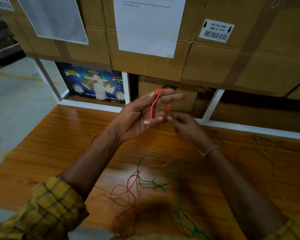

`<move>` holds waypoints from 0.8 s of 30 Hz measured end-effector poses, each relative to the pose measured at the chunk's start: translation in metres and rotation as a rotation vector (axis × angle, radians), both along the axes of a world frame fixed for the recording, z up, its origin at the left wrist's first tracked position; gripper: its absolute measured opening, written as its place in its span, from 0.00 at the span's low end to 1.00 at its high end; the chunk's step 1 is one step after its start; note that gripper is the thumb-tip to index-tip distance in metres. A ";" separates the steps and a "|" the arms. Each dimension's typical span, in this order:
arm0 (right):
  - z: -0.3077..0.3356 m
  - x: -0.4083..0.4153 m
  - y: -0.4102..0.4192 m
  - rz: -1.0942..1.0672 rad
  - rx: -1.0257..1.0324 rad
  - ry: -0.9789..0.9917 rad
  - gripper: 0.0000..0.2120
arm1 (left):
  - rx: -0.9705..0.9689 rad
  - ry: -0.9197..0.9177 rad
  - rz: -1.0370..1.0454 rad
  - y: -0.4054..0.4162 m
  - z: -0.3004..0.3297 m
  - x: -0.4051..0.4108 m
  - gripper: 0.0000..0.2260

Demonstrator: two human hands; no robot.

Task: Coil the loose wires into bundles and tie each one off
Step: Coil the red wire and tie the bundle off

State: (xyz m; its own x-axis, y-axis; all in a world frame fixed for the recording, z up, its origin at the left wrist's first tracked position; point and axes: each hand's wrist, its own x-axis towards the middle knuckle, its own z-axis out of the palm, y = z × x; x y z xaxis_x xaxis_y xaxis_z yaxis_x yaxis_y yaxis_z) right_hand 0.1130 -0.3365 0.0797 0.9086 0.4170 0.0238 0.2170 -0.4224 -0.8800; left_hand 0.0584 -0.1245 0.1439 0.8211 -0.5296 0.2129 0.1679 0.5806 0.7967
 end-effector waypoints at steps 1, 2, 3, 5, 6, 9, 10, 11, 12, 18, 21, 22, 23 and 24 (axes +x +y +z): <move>-0.006 -0.010 0.005 0.051 -0.031 0.015 0.10 | -0.021 0.001 0.021 0.000 0.000 0.003 0.21; -0.008 -0.021 0.009 0.095 -0.054 0.035 0.11 | -0.034 0.006 0.050 0.001 0.000 0.006 0.21; -0.007 -0.030 0.013 0.134 -0.076 0.049 0.12 | -0.039 0.015 0.094 0.002 -0.001 0.010 0.21; 0.002 -0.048 0.017 0.207 -0.112 0.062 0.13 | -0.018 0.025 0.229 0.004 -0.005 0.016 0.22; 0.007 -0.054 0.018 0.244 -0.117 0.069 0.14 | 0.010 0.030 0.306 0.005 -0.008 0.019 0.22; 0.023 -0.064 0.017 0.356 -0.106 0.103 0.17 | 0.120 0.026 0.473 0.004 -0.012 0.025 0.19; 0.028 -0.063 0.015 0.390 -0.101 0.116 0.18 | 0.189 0.005 0.511 0.003 -0.012 0.027 0.19; 0.033 -0.063 0.012 0.423 -0.096 0.114 0.19 | 0.281 -0.028 0.546 0.003 -0.011 0.028 0.19; 0.040 -0.062 0.009 0.453 -0.082 0.098 0.18 | 0.386 -0.071 0.577 0.002 -0.010 0.029 0.18; 0.075 -0.042 -0.020 0.497 0.409 0.160 0.09 | 0.763 -0.216 0.516 0.001 0.000 0.014 0.17; 0.079 -0.030 -0.025 0.475 0.661 0.288 0.11 | 0.850 -0.273 0.448 -0.007 0.008 0.005 0.16; 0.079 -0.025 -0.026 0.467 0.754 0.322 0.12 | 0.870 -0.290 0.434 -0.009 0.009 0.004 0.15; 0.078 -0.020 -0.027 0.477 0.870 0.364 0.11 | 0.881 -0.298 0.419 -0.009 0.010 0.004 0.14; 0.077 -0.014 -0.029 0.508 1.011 0.425 0.10 | 0.888 -0.299 0.399 -0.008 0.011 0.005 0.15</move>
